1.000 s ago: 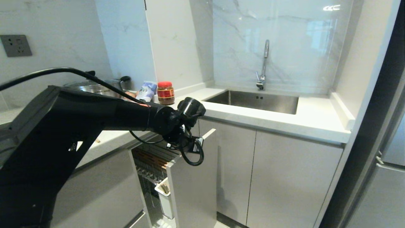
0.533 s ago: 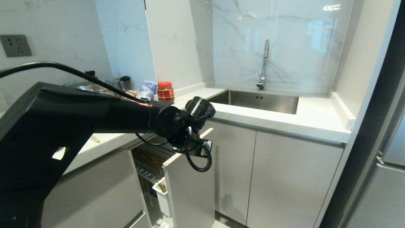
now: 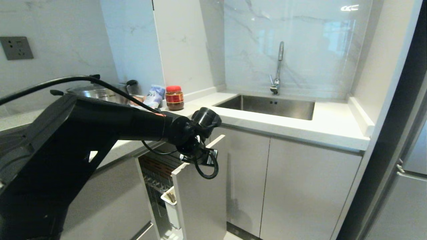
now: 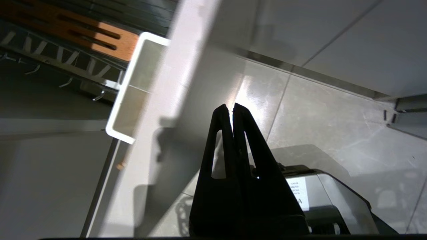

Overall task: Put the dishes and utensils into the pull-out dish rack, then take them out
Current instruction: Close the cupboard

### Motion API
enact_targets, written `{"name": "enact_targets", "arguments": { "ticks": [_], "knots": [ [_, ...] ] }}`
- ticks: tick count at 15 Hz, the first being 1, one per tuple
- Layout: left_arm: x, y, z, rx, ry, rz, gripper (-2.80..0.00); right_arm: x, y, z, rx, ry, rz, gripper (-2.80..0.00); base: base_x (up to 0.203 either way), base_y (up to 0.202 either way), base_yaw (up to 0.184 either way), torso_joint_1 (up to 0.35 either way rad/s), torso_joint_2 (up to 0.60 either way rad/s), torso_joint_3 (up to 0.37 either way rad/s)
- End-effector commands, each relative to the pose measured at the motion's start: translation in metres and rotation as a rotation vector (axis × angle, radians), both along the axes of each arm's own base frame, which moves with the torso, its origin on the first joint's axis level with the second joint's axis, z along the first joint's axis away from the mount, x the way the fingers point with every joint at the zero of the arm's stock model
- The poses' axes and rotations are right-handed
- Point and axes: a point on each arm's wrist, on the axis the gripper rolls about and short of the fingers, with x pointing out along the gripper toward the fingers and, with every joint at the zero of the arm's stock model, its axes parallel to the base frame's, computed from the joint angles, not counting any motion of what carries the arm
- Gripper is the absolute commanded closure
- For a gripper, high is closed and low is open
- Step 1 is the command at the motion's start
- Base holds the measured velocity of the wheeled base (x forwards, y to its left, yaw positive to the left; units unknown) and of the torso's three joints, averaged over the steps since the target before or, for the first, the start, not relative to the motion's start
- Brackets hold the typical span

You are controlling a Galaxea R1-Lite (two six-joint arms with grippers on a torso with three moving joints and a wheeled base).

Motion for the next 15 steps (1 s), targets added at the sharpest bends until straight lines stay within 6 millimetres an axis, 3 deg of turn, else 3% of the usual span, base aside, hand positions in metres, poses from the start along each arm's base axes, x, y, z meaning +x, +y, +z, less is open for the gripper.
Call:
{"name": "enact_targets", "arguments": {
  "ticks": [1,10,15],
  "knots": [
    [0.016,0.009,-0.015,0.017,0.021,0.036,0.00,0.000,0.000,0.000,0.001,-0.005,0.000,0.00,0.000,0.000,0.000,0.000,0.00,0.000],
    [0.040,0.041,-0.006,0.097,-0.074,0.187,0.00,0.000,0.000,0.000,0.001,-0.005,0.000,0.00,0.000,0.000,0.000,0.000,0.00,0.000],
    [0.070,0.073,-0.021,0.269,-0.140,0.349,0.00,0.000,0.000,0.000,0.001,-0.005,0.000,0.00,0.000,0.000,0.000,0.000,0.00,0.000]
  ]
}}
